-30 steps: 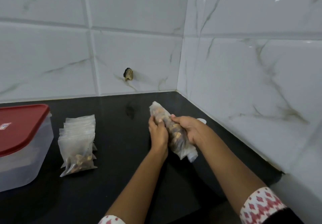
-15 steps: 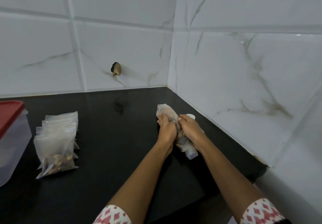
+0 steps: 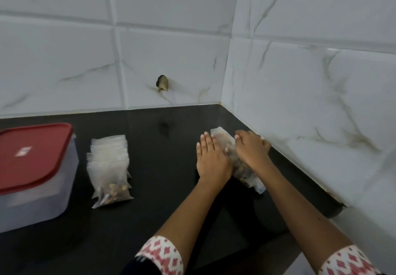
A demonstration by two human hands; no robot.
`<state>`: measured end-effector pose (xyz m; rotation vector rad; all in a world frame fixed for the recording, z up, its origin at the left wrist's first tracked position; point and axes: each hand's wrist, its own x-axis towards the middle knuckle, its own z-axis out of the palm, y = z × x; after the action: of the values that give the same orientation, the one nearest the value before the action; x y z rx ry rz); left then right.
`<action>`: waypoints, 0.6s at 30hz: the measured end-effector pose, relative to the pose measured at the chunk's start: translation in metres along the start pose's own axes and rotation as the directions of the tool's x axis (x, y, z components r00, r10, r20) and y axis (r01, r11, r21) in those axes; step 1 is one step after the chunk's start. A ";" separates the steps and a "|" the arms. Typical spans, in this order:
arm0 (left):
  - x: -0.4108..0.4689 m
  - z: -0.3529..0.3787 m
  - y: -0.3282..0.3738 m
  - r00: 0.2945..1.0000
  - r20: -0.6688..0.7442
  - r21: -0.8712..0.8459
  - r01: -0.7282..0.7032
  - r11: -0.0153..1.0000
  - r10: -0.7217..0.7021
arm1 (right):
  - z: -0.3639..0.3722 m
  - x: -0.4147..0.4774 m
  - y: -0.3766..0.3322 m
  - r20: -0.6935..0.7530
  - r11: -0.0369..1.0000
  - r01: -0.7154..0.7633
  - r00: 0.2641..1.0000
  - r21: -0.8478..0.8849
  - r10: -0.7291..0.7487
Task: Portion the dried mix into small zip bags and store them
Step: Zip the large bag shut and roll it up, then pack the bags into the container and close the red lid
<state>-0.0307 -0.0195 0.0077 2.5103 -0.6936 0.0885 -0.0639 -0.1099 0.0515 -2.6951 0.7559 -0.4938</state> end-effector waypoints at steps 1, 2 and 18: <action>0.002 -0.008 -0.004 1.000 0.019 0.075 -0.005 0.997 0.004 | -0.004 -0.001 -0.009 -0.006 1.000 0.028 1.000 0.000 -0.028; 0.004 -0.019 -0.008 0.999 0.034 0.146 -0.008 0.989 0.003 | -0.006 0.001 -0.019 -0.015 0.998 0.057 0.998 0.007 -0.057; -0.036 -0.231 -0.143 0.932 -0.097 0.166 0.362 0.917 -0.350 | -0.014 -0.035 -0.228 0.207 0.877 0.266 0.906 0.401 -0.369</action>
<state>0.0257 0.2184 0.1309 2.7528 -0.1990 0.1055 0.0031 0.0932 0.1404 -2.4618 0.1159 -0.2806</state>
